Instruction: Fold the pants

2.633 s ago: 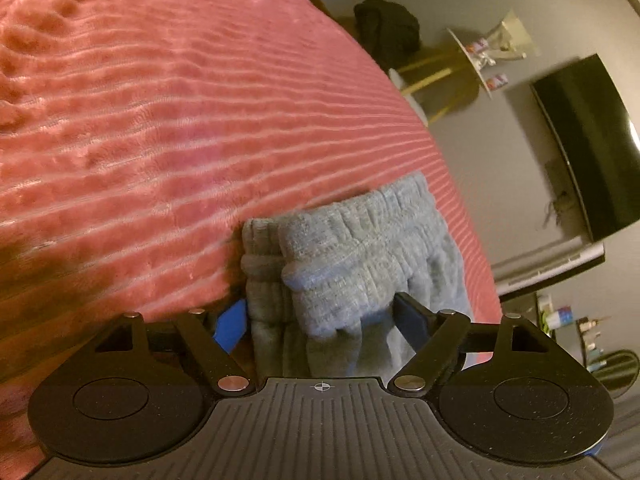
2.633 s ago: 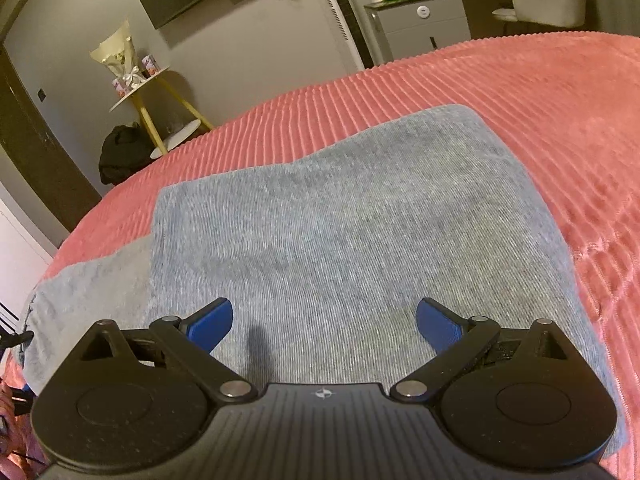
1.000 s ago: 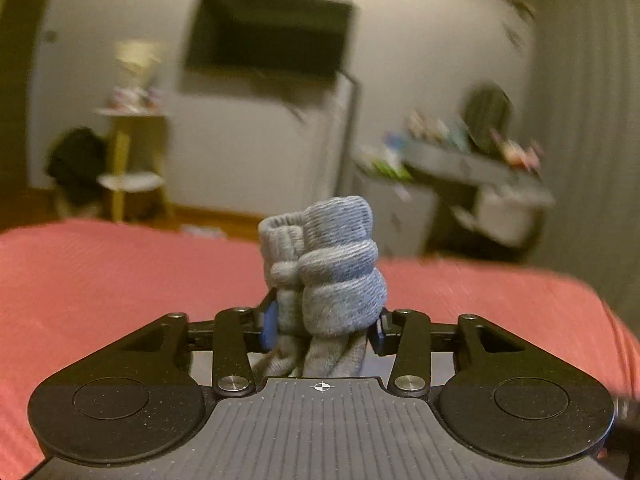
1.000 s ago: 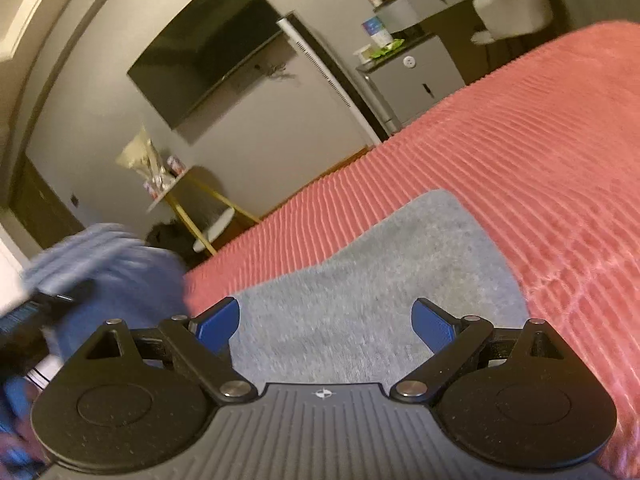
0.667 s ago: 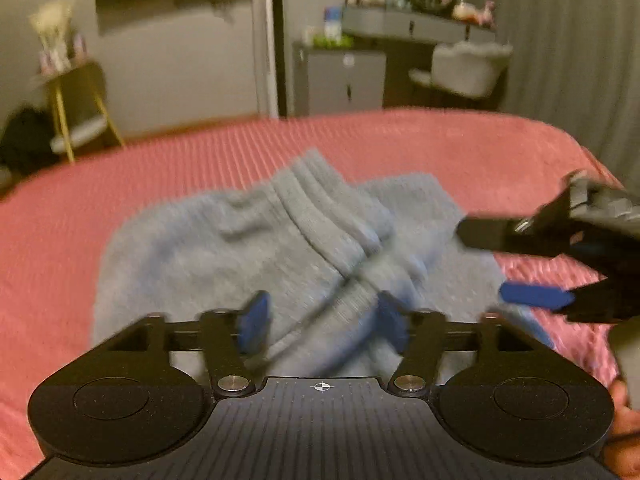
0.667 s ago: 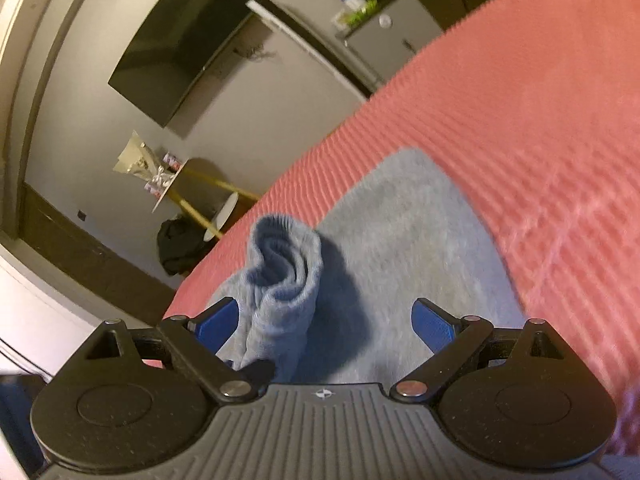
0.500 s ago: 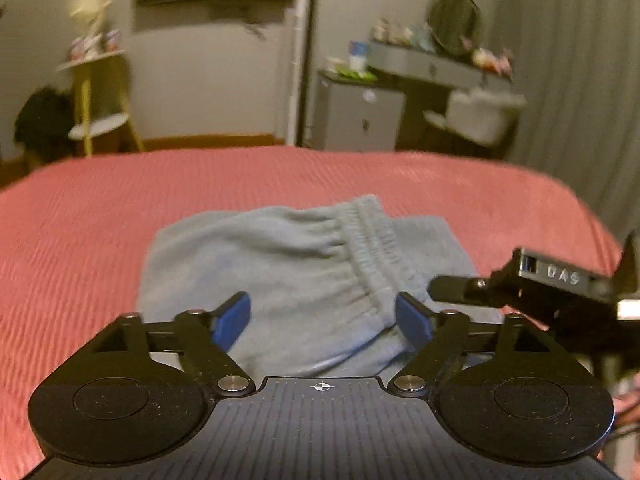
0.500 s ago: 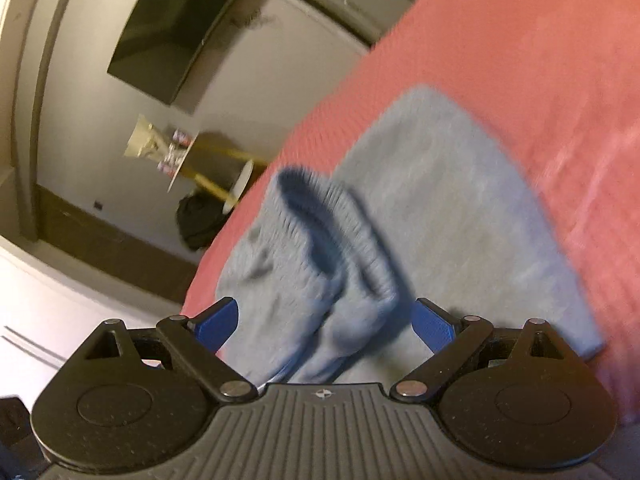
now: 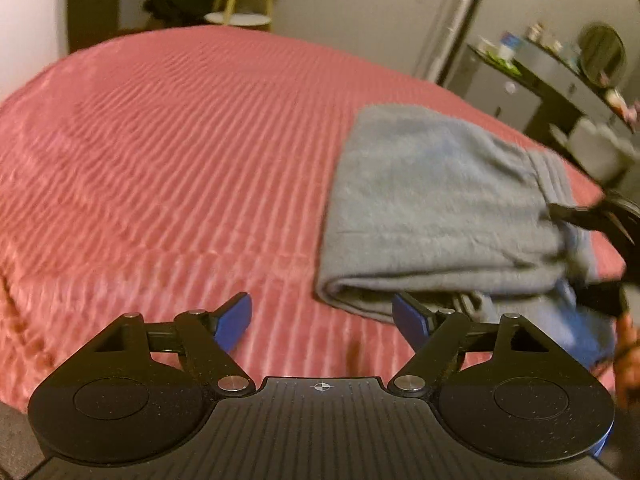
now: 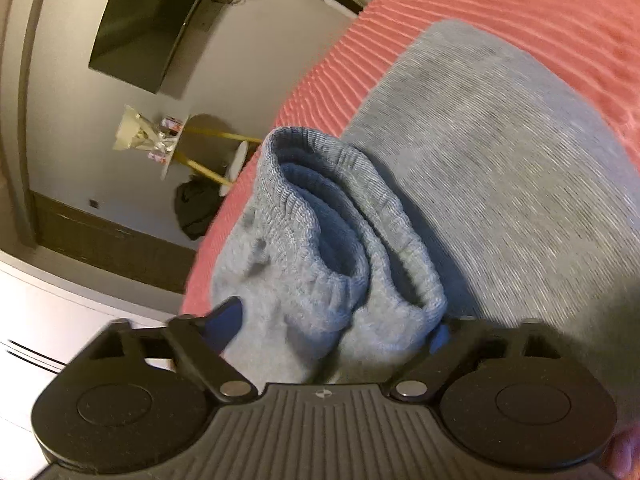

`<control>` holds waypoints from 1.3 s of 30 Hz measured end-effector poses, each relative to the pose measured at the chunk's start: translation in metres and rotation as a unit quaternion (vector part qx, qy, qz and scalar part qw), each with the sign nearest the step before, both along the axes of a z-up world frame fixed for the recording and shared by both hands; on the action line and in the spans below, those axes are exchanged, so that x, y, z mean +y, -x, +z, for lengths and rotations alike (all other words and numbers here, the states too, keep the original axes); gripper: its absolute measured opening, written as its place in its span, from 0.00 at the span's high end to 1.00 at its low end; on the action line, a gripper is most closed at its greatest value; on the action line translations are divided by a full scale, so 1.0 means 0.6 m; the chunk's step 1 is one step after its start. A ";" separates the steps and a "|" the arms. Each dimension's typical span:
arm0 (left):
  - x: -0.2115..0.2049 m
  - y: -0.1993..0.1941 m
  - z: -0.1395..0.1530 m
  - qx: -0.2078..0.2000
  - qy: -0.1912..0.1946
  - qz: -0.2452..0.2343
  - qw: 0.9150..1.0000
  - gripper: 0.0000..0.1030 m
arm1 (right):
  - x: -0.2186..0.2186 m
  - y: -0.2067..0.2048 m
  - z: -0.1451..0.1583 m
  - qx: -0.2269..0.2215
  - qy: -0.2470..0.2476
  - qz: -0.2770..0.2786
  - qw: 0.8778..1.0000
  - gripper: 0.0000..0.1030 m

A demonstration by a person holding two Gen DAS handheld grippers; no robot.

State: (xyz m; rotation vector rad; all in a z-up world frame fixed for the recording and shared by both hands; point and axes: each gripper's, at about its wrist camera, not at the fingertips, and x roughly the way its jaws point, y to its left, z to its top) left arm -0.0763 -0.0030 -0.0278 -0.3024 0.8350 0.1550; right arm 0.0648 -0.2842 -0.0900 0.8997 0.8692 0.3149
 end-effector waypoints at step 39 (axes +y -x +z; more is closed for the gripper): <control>-0.009 -0.030 -0.057 0.000 0.014 -0.023 1.000 0.24 | -0.038 0.055 0.065 -0.005 0.118 -0.101 0.988 0.36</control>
